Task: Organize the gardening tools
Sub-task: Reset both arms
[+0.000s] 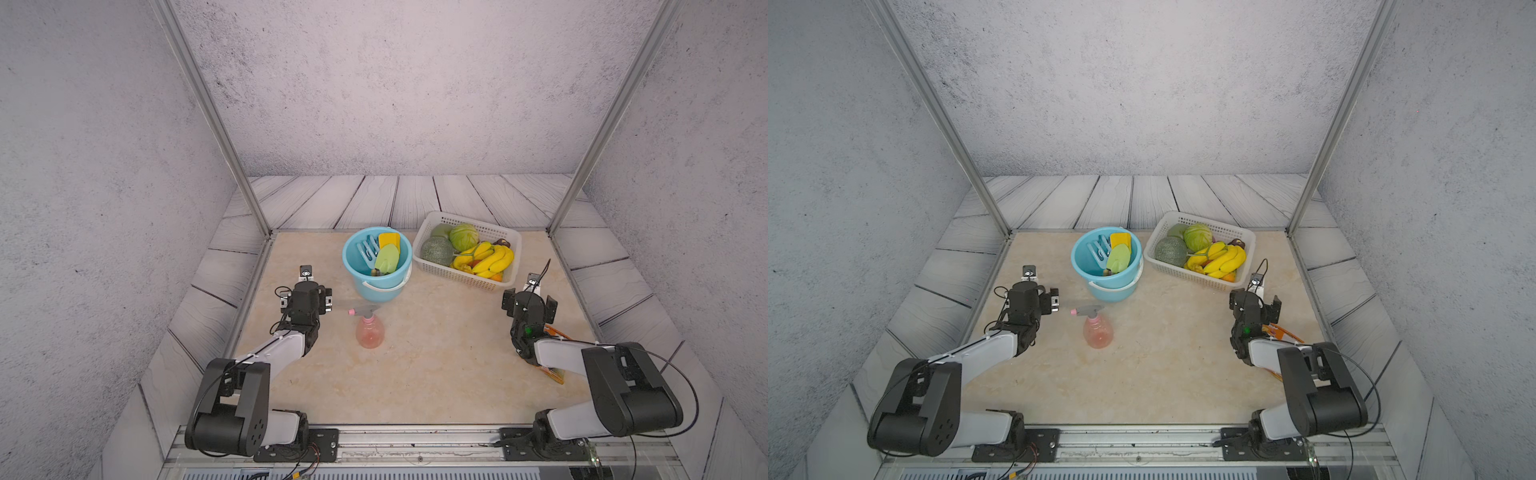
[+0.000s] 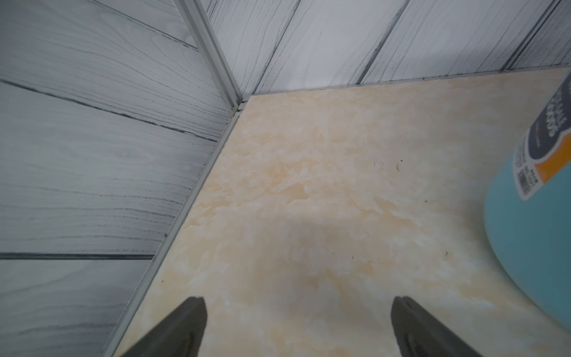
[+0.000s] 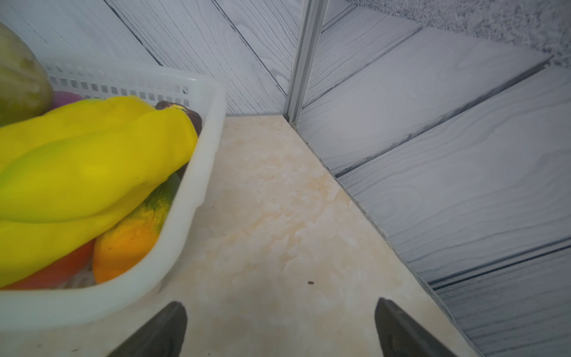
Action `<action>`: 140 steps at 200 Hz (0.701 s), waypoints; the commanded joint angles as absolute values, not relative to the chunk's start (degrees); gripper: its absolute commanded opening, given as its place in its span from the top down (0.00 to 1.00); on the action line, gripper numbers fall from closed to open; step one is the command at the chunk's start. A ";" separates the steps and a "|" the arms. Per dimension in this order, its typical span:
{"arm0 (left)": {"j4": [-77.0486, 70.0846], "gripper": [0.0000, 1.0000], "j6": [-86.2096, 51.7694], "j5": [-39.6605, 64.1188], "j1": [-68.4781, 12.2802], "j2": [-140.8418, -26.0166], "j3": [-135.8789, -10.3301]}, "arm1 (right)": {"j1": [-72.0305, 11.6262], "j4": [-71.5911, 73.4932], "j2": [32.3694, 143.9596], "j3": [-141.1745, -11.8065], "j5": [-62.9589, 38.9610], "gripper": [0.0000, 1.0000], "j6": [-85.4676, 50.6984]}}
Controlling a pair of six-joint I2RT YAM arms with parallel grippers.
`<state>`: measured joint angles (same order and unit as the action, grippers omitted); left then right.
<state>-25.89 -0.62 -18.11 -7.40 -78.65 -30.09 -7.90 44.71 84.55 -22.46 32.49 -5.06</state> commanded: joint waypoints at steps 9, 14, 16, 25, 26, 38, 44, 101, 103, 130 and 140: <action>-47.18 0.01 3.65 -10.94 -6.22 -84.82 -24.10 | -6.49 51.50 89.07 -22.34 22.29 0.01 -2.80; -49.38 0.00 3.05 -11.60 -5.85 -85.79 -23.53 | -6.54 53.46 89.97 -22.20 22.71 0.01 -2.84; -49.33 0.00 2.54 -12.15 -5.77 -85.96 -23.57 | -6.45 54.17 90.37 -22.16 23.23 0.01 -2.75; -45.61 0.01 -0.01 -12.03 -4.29 -85.77 -24.05 | -6.50 56.13 91.26 -22.06 23.48 0.01 -2.29; -45.44 0.01 -0.18 -11.86 -4.12 -85.91 -24.07 | -6.50 56.06 91.16 -22.06 23.47 0.01 -2.38; -54.93 0.01 0.42 -12.60 -4.04 -90.22 -23.06 | -6.55 53.15 89.97 -22.34 23.18 0.01 -2.61; -52.59 0.01 0.09 -12.55 -3.91 -89.90 -23.63 | -6.46 52.07 89.81 -22.72 23.37 0.01 -2.80; -45.76 0.01 -0.97 -11.47 -2.99 -88.19 -25.66 | -6.41 53.61 90.79 -22.83 22.99 0.01 -2.84; -45.43 0.01 -0.97 -11.50 -3.01 -88.19 -25.71 | -6.42 53.61 90.79 -22.84 22.95 0.01 -2.84; -44.33 0.01 -1.23 -11.49 -2.98 -87.59 -25.89 | -6.16 53.69 90.54 -22.60 22.76 0.01 -2.89; -45.12 0.01 -1.14 -11.65 -3.03 -87.57 -25.56 | -6.20 53.94 90.65 -22.50 22.85 0.01 -2.85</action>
